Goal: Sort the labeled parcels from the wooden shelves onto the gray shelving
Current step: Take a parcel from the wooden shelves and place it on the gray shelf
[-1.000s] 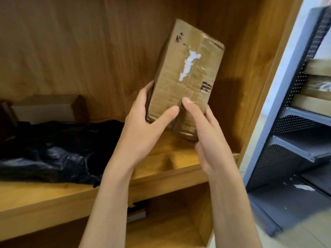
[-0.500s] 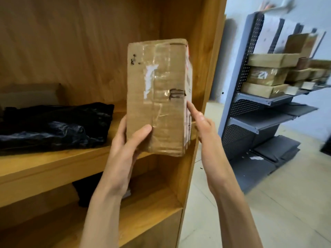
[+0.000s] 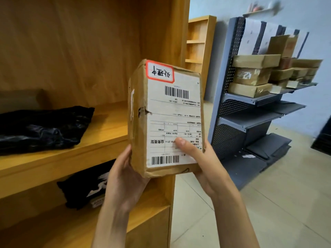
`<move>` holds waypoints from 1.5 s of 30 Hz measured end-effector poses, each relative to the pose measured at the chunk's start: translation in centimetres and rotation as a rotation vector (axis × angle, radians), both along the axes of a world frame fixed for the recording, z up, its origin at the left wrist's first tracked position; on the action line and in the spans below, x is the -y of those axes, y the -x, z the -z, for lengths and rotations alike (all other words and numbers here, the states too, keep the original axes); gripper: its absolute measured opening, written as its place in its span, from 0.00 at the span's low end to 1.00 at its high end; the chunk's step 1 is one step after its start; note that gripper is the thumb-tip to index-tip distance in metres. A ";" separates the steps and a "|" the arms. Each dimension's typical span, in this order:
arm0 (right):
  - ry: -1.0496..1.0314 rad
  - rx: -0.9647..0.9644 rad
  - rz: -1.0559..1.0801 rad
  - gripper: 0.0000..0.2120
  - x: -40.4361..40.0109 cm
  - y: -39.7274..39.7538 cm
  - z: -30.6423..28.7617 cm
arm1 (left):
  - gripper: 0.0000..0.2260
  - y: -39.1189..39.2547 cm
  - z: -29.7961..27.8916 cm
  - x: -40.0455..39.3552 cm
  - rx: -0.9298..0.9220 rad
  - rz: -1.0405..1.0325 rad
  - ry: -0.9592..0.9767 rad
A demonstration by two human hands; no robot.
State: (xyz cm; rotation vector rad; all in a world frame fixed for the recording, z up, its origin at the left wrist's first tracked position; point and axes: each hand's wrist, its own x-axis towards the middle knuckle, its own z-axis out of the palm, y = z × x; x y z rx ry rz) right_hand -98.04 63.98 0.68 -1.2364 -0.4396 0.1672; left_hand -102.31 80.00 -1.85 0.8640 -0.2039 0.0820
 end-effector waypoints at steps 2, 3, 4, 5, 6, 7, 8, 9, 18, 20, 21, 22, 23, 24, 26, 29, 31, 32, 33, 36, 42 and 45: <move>-0.003 -0.021 -0.025 0.48 0.8 -0.1 0.1 | 0.33 0.2 -0.1 0.3 0.009 -0.006 -0.063; 0.013 -0.020 -0.019 0.49 1.3 -0.3 0.1 | 0.35 0.2 -0.3 0.0 0.013 -0.041 -0.140; 0.057 -0.003 0.001 0.49 1.7 -0.7 0.0 | 0.38 0.2 -0.7 -0.5 0.019 -0.105 -0.243; 0.134 0.040 0.029 0.49 2.1 -1.0 -0.2 | 0.41 0.0 -1.3 -1.3 0.022 -0.198 -0.355; 0.238 0.111 0.057 0.49 2.5 -1.4 -0.5 | 0.43 -0.1 -2.1 -2.3 0.027 -0.309 -0.466; 0.357 0.204 0.082 0.50 2.9 -1.8 -1.0 | 0.45 -0.2 -3.3 -3.4 0.047 -0.420 -0.571; 0.487 0.301 0.103 0.51 3.2 -2.2 -1.6 | 0.45 -0.2 -4.7 -4.5 0.087 -0.513 -0.676; 0.616 0.389 0.110 0.51 3.3 -2.5 -2.3 | 0.45 0.0 -6.4 -5.4 0.140 -0.578 -0.807; 1.155 0.834 -0.142 0.50 -0.1 -1.8 -6.1 | 0.45 -1.0 -13.5 -4.6 -0.062 0.077 -1.987; 1.163 0.861 -0.168 0.50 -0.4 -1.7 -5.9 | 0.37 -1.2 -12.6 -4.8 -0.082 0.156 -1.908; 1.163 0.866 -0.172 0.50 -0.5 -1.8 -5.8 | 0.37 -1.3 -12.1 -5.1 -0.073 0.149 -1.882; 1.152 0.861 -0.175 0.50 -0.5 -1.9 -5.7 | 0.37 -1.2 -11.8 -5.3 -0.063 0.123 -1.873; 1.124 0.845 -0.172 0.50 -0.5 -2.0 -5.6 | 0.38 -1.3 -11.6 -5.6 -0.058 0.082 -1.865; 1.073 0.824 -0.149 0.48 -0.3 -2.1 -5.5 | 0.38 -1.3 -11.4 -5.7 -0.064 0.028 -1.845; 0.904 0.790 -0.017 0.44 0.2 -2.3 -5.6 | 0.38 -1.6 -11.1 -6.1 -0.093 -0.112 -1.733; 0.683 0.754 0.302 0.37 1.1 -2.4 -5.7 | 0.46 -2.2 -10.3 -6.4 -0.091 -0.354 -1.382; 0.672 0.777 0.540 0.30 1.8 -2.7 -5.3 | 0.49 -2.5 -9.5 -6.0 -0.087 -0.461 -1.054; 0.696 0.796 0.648 0.27 2.3 -3.0 -4.8 | 0.50 -2.5 -9.0 -5.5 -0.105 -0.478 -0.888; 0.735 0.816 0.742 0.25 2.7 -3.1 -4.4 | 0.50 -2.6 -8.5 -4.8 -0.131 -0.474 -0.741; 0.850 0.845 0.928 0.22 4.4 -3.1 -2.3 | 0.31 -2.0 -6.7 -1.5 -0.127 -0.419 -0.447; 0.923 0.749 1.087 0.19 8.5 -1.1 2.2 | 0.07 -0.1 -3.9 5.8 -0.129 -0.281 -0.324; 0.962 0.721 1.154 0.17 11.8 -0.4 3.6 | 0.07 -0.3 -2.9 8.4 -0.113 -0.188 -0.350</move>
